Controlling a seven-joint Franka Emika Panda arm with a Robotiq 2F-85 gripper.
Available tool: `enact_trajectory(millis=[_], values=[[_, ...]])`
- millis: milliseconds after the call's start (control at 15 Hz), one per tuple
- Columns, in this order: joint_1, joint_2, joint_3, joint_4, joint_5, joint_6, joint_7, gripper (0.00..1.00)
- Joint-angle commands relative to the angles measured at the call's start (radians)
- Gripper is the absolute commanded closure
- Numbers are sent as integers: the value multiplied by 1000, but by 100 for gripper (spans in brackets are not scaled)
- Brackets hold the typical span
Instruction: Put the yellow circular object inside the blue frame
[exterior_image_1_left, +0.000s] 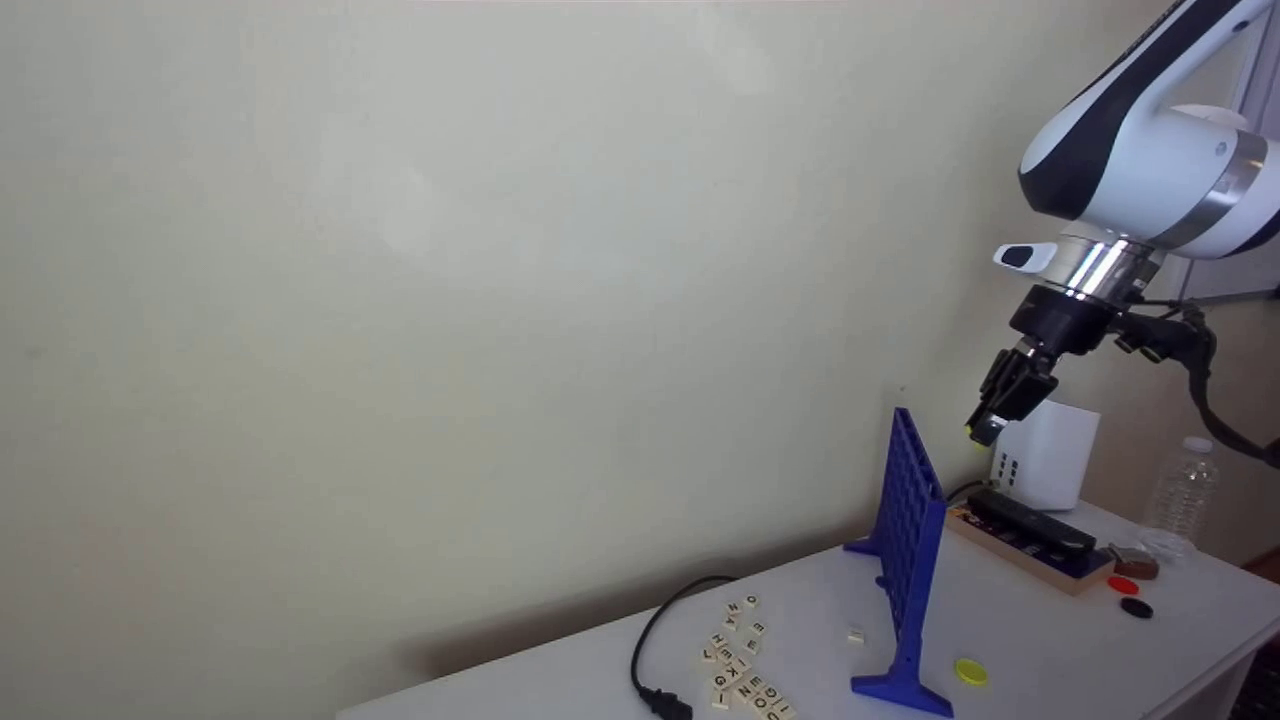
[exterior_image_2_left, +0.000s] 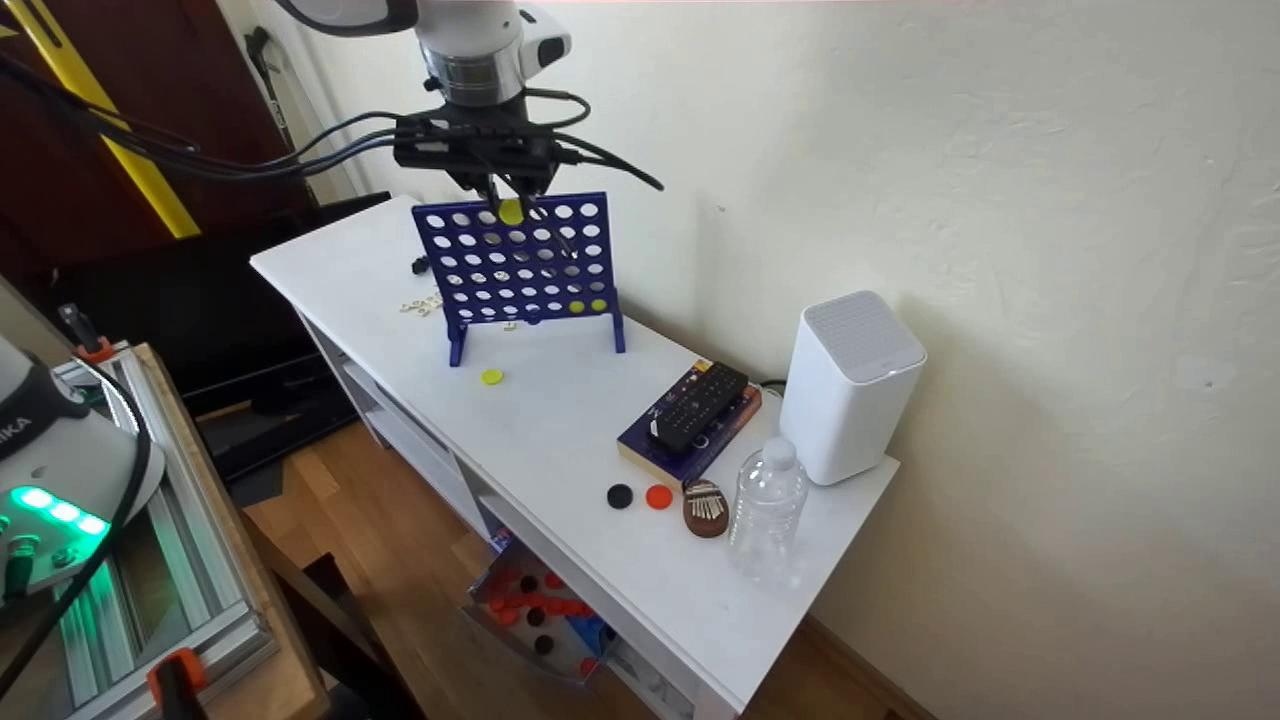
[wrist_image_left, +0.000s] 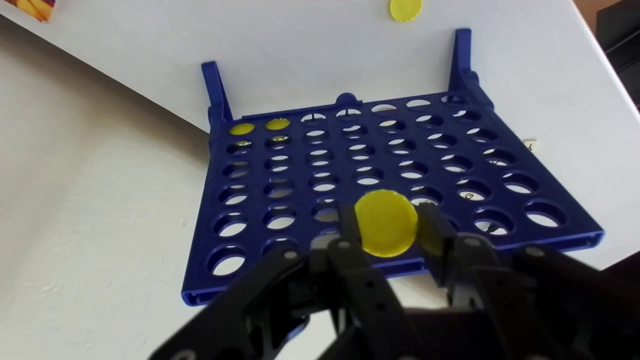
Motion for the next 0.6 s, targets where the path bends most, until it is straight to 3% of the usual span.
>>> enact_trajectory(millis=[0,400,533], values=[[16,3,-25,29,60,-45,-81,91],[13,24,-35,70,133,-85,-183,91],[12,41,-40,93,110,-128,-152,91]])
